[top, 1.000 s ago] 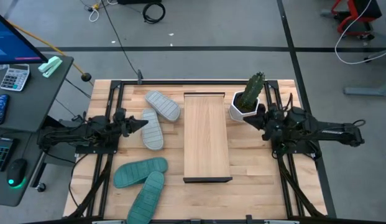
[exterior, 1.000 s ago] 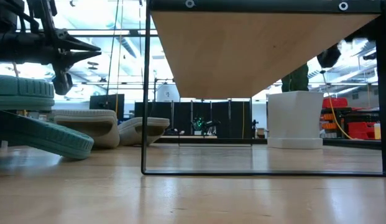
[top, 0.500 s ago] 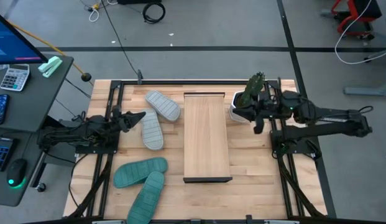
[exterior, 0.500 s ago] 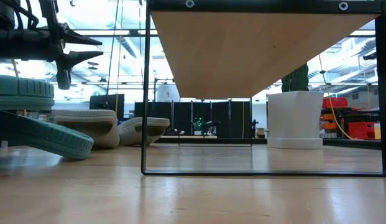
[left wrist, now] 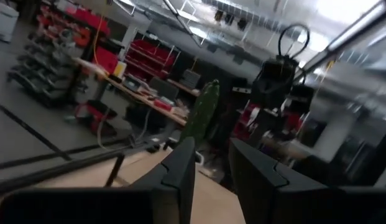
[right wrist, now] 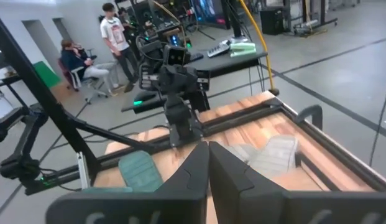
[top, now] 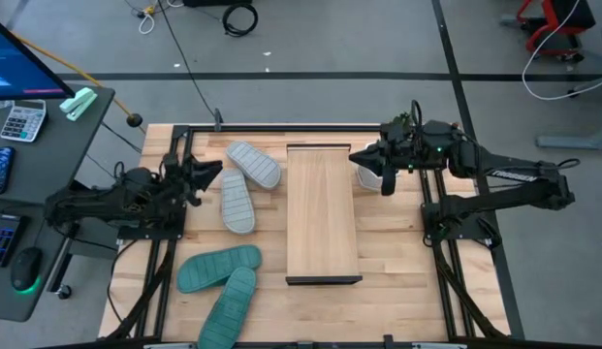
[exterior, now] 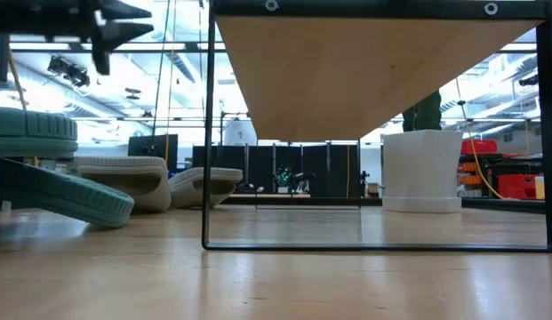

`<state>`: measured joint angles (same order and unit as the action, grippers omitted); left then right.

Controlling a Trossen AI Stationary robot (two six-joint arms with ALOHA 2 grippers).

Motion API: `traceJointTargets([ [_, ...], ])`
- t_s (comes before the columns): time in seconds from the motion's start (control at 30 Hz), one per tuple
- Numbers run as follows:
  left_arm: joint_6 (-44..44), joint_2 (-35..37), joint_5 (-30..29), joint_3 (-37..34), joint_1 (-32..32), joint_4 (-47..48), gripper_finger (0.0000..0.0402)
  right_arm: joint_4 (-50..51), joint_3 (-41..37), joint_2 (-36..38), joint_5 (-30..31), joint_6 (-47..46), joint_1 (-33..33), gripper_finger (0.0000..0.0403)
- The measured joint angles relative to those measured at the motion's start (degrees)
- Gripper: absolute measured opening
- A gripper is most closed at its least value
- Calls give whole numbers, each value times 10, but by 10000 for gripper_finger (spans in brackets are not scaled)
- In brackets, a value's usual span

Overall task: Pick and place slides into the shelf
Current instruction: Put the bottom green slide on the shelf

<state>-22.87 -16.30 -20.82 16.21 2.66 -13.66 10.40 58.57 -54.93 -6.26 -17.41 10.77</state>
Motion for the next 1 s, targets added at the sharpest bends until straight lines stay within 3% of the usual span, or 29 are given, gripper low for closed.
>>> traceJointTargets([
  [0.27,106,-188,39,142,0,2,116,-1,43,-21,-3,44,0,18],
  [0.43,209,-263,65,212,0,10,124,0,47,-26,-13,46,0,18],
  [0.57,246,-289,63,267,0,110,135,0,47,-30,-14,54,0,18],
  [0.83,238,-296,67,351,-28,392,150,-1,47,-38,-14,56,0,18],
  [1.0,178,-297,71,355,-71,487,165,-1,47,-44,-14,59,0,18],
])
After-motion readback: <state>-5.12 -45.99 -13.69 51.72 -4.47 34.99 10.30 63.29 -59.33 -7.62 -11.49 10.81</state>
